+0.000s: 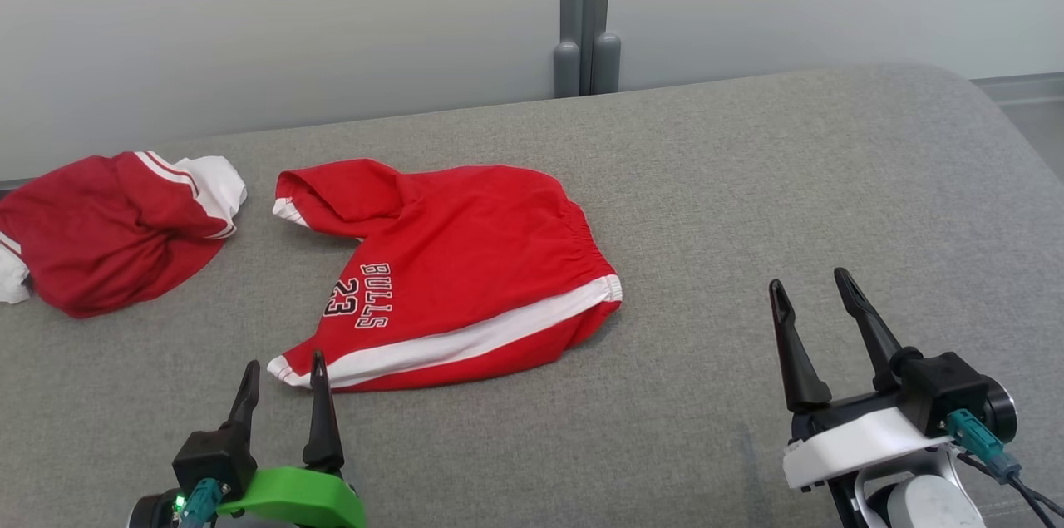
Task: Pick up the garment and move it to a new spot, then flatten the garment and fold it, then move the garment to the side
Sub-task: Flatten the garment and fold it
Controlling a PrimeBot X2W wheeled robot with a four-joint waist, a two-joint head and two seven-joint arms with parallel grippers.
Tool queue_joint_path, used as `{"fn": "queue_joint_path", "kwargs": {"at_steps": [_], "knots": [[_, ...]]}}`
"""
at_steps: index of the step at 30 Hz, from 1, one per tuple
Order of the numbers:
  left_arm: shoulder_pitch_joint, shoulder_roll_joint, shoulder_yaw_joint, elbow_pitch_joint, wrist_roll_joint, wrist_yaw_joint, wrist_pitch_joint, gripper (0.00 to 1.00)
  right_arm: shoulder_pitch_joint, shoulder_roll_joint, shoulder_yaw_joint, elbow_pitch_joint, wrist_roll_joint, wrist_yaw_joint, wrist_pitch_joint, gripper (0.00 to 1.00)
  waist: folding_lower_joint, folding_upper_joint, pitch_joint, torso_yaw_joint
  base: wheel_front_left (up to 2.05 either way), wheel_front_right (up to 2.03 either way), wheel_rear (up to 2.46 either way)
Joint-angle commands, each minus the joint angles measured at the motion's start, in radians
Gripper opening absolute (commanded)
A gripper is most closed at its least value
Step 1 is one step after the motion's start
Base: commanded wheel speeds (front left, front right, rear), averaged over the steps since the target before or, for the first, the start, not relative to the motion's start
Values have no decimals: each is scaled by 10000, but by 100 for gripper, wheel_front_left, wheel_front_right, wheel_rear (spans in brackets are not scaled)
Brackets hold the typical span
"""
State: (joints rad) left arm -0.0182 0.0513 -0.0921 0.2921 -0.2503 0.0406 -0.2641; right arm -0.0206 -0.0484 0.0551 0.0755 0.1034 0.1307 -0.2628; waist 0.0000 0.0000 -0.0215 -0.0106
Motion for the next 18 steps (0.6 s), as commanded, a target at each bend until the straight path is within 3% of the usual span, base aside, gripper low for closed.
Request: {"fn": "queue_joint_path", "kwargs": {"at_steps": [1, 18], "knots": [[174, -2, 5, 27, -44, 22, 1, 100, 83, -37, 29, 51, 22, 1, -38, 100, 0, 0, 8, 14, 0, 0, 0], [153, -5, -143, 189, -112, 118, 1, 100, 136, -38, 83, 246, 63, 1, -38, 100, 0, 0, -19, 212, 0, 0, 0]]}}
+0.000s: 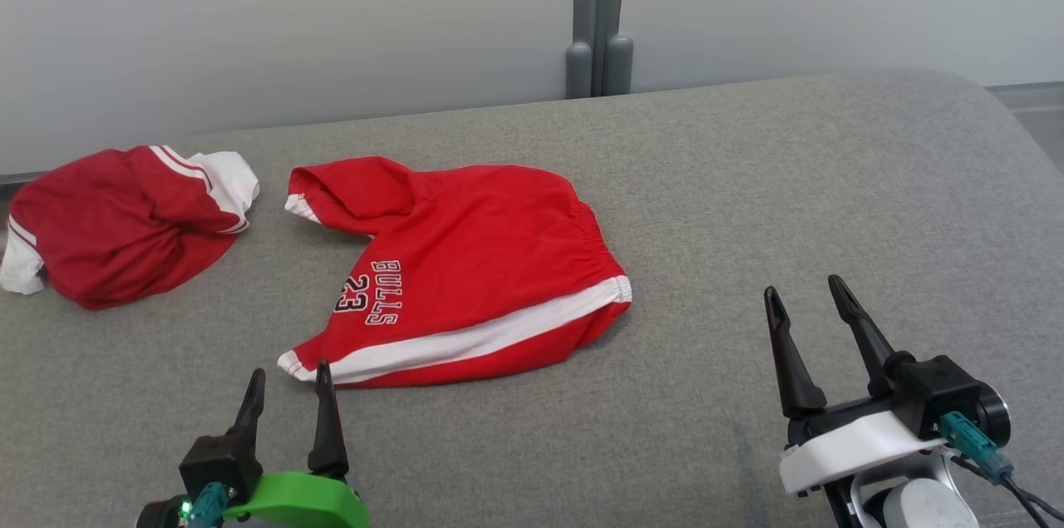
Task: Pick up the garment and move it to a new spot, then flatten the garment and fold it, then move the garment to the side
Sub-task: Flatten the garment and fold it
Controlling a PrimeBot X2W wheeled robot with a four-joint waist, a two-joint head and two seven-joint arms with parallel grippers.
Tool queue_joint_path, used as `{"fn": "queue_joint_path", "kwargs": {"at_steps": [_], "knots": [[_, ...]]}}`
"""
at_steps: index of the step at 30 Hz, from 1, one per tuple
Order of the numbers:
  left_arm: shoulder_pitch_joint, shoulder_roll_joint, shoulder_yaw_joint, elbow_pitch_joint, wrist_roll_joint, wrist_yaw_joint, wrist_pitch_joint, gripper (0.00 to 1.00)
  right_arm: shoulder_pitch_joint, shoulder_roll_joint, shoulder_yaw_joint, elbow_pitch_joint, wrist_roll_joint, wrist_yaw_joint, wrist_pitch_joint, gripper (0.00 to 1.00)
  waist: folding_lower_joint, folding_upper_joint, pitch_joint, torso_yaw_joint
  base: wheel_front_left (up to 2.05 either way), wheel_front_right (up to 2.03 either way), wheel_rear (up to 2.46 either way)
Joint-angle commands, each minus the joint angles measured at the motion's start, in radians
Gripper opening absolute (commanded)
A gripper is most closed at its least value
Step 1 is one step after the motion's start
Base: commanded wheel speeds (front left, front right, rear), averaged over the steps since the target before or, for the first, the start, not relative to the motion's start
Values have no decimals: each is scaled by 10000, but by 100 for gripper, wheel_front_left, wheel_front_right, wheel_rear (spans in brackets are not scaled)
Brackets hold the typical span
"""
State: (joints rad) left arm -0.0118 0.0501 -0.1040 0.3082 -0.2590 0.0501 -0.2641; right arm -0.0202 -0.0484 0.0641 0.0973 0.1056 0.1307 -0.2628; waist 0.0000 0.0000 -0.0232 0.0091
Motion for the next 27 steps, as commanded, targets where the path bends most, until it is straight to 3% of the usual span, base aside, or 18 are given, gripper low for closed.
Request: {"fn": "queue_joint_path", "kwargs": {"at_steps": [1, 9, 15, 27], "knots": [[87, 7, -25, 30, -17, 23, 1, 100, 137, -38, -5, 41, 53, 1, -38, 100, 0, 0, -1, 35, 0, 0, 0], [-50, 8, -115, 1, -1, -4, 1, 100, -170, -36, 58, 542, -151, 1, -38, 100, 0, 0, 110, 350, 0, 0, 0], [-218, 9, -385, -184, -71, -4, 1, 100, -1033, -41, 470, 2021, 56, 1, -37, 100, 0, 0, 357, 890, 0, 0, 0], [-643, 10, -797, -378, -146, 76, 1, 100, -3676, -801, 1554, 5594, 2533, 1, 553, 100, 0, 0, 1153, 2101, 0, 0, 0]]}}
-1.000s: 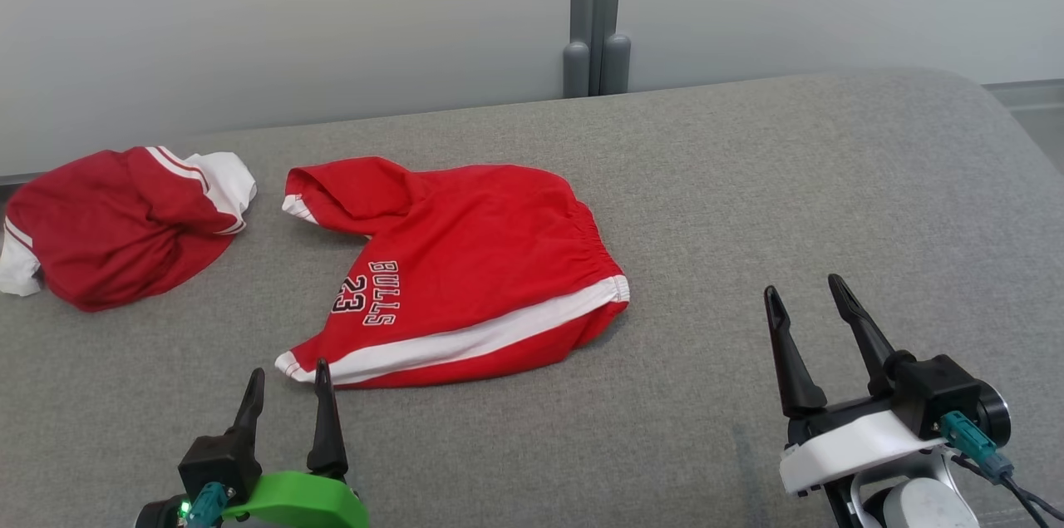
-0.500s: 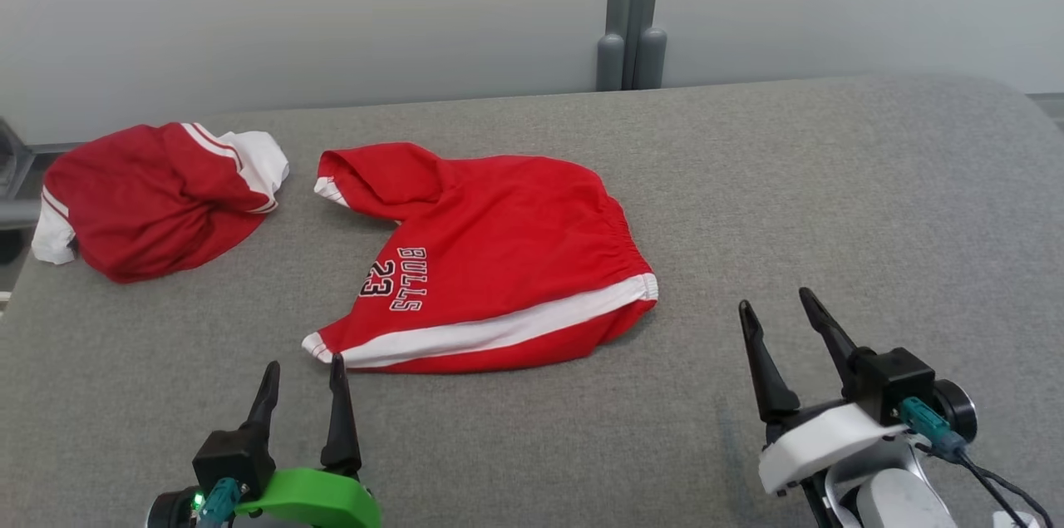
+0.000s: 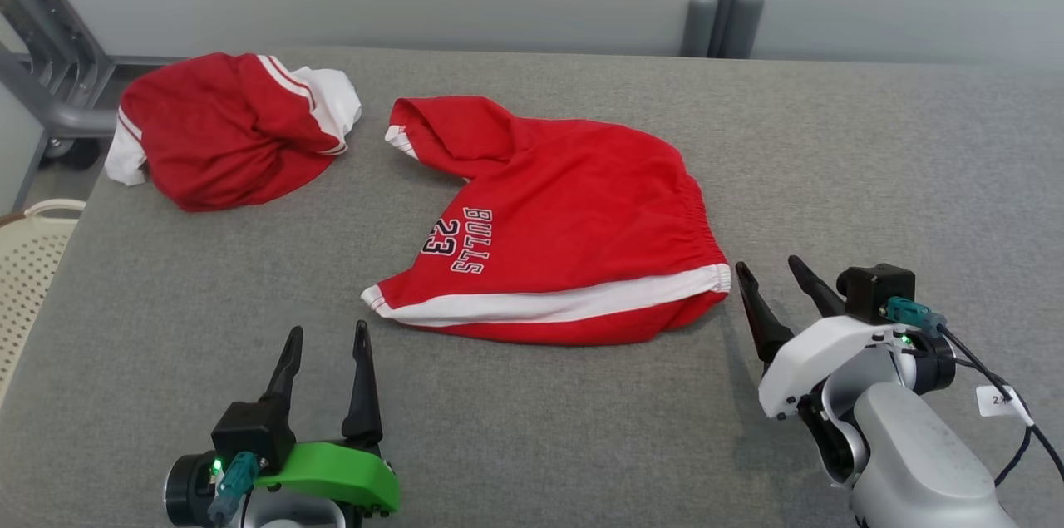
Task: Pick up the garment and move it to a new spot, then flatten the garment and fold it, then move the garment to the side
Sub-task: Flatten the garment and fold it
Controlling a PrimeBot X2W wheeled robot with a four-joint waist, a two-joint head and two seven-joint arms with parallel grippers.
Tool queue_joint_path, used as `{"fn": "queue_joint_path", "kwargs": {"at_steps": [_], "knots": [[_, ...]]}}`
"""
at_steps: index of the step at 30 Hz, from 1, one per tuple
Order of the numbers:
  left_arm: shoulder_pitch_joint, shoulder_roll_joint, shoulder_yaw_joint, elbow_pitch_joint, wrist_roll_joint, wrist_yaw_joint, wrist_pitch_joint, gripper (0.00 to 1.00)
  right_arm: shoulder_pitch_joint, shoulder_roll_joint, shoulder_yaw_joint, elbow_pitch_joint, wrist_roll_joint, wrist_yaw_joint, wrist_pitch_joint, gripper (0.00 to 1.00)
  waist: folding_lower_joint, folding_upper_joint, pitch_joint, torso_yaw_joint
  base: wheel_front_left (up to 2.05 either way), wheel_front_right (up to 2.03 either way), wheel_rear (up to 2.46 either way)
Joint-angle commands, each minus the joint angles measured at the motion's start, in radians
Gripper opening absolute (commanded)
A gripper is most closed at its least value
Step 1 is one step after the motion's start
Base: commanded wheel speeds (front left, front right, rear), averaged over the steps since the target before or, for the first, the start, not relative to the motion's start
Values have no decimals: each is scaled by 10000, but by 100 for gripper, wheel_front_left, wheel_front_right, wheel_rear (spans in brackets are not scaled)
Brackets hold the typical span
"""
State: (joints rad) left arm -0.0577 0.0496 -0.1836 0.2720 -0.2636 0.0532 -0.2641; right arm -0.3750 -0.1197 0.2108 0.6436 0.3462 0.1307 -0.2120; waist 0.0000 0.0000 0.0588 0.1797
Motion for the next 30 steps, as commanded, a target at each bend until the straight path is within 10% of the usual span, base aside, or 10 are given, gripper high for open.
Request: {"fn": "queue_joint_path", "kwargs": {"at_steps": [1, 14, 17, 23, 30], "knots": [[-205, 16, -12, -26, -105, 59, 1, 100, -281, -149, 227, 322, 343, 1, 145, 100, 0, 0, 383, 466, 0, 0, 0], [-412, 15, -72, -21, -115, 152, 1, 100, -1385, -1137, 2349, 1519, 2533, 1, 690, 100, 0, 0, 770, 857, 0, 0, 0], [-434, 15, -58, -21, -88, 175, 1, 100, -1539, -1272, 2735, 1573, 2920, 1, 692, 47, 0, 0, 795, 840, 0, 0, 0], [-430, 15, -60, 21, -91, 205, 1, 100, -1715, -1477, 3328, 1678, 3447, 1, 706, 0, 0, 0, 810, 771, 0, 0, 0], [-393, 15, -88, 103, -168, 123, 1, 100, -1862, -1727, 3926, 1694, 3837, 1, 259, 0, 0, 0, 765, 567, 0, 0, 0]]}}
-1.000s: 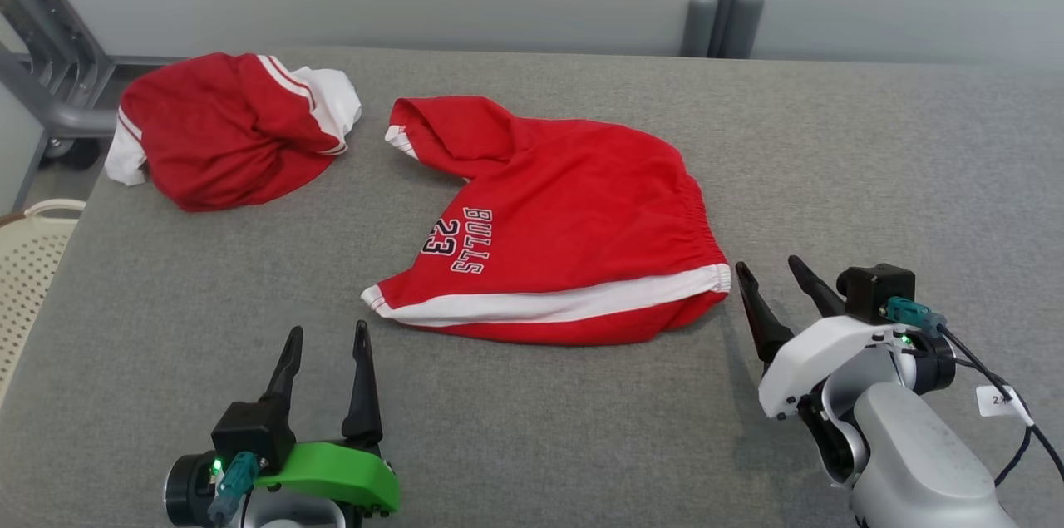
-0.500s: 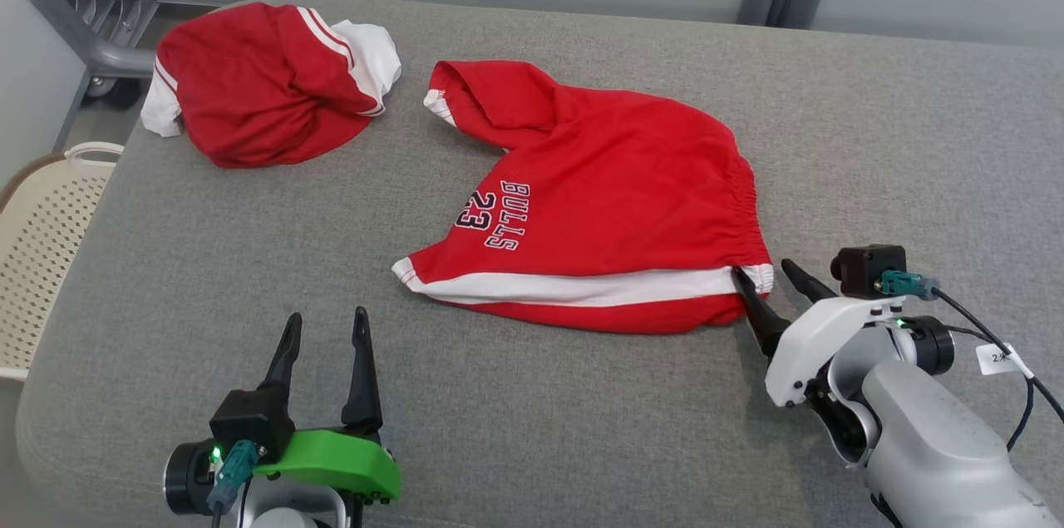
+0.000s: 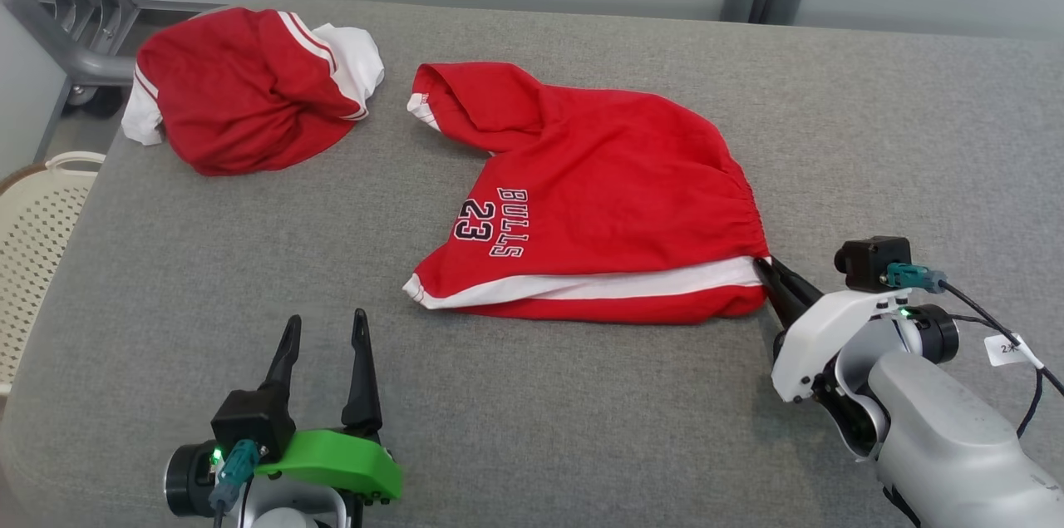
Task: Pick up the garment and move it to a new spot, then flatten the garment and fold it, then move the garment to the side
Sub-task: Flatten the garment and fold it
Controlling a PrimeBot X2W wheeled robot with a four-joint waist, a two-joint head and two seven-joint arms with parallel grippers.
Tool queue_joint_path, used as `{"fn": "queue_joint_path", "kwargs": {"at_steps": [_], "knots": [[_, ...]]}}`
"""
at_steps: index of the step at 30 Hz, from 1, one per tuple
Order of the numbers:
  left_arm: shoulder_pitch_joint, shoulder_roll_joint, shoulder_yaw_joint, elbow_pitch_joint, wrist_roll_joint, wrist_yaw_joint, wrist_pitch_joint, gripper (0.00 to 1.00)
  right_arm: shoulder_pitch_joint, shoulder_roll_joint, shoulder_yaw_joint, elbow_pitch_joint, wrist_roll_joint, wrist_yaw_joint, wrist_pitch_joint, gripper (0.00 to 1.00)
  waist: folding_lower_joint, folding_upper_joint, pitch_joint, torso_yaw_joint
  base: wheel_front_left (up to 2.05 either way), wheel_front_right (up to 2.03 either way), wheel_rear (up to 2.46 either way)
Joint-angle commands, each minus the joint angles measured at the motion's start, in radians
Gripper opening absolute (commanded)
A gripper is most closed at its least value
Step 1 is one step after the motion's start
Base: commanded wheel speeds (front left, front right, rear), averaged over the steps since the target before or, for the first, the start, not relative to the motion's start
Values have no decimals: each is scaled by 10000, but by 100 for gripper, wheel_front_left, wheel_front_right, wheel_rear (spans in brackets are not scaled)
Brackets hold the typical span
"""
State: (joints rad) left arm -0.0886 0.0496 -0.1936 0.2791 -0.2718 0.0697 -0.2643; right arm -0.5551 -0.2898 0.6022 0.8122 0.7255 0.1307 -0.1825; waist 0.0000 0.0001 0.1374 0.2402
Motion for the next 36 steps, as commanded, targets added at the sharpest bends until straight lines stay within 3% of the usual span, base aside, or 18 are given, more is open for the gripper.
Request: {"fn": "queue_joint_path", "kwargs": {"at_steps": [1, 8, 22, 36], "knots": [[-74, 15, 7, 52, -98, -68, 3, 100, -56, -46, 80, -43, 70, 1, -126, 0, 0, -1, -37, -88, 0, 0, 0], [-216, 15, -279, 500, -271, -349, 3, 100, 265, -394, 305, -469, -6, 1, -588, 0, 0, -1, -180, -548, 0, 0, 0], [-952, 21, -1945, 2598, -697, -1577, 371, 100, 859, -718, -428, -872, -535, 1, -799, 0, 0, -1, -267, -1495, 0, 0, 0], [-1328, 23, -3123, 3635, -1297, -1722, 354, 100, 1039, -467, -773, -913, -862, 1, -825, 0, 0, -1, -306, -1786, 0, 0, 0]]}}
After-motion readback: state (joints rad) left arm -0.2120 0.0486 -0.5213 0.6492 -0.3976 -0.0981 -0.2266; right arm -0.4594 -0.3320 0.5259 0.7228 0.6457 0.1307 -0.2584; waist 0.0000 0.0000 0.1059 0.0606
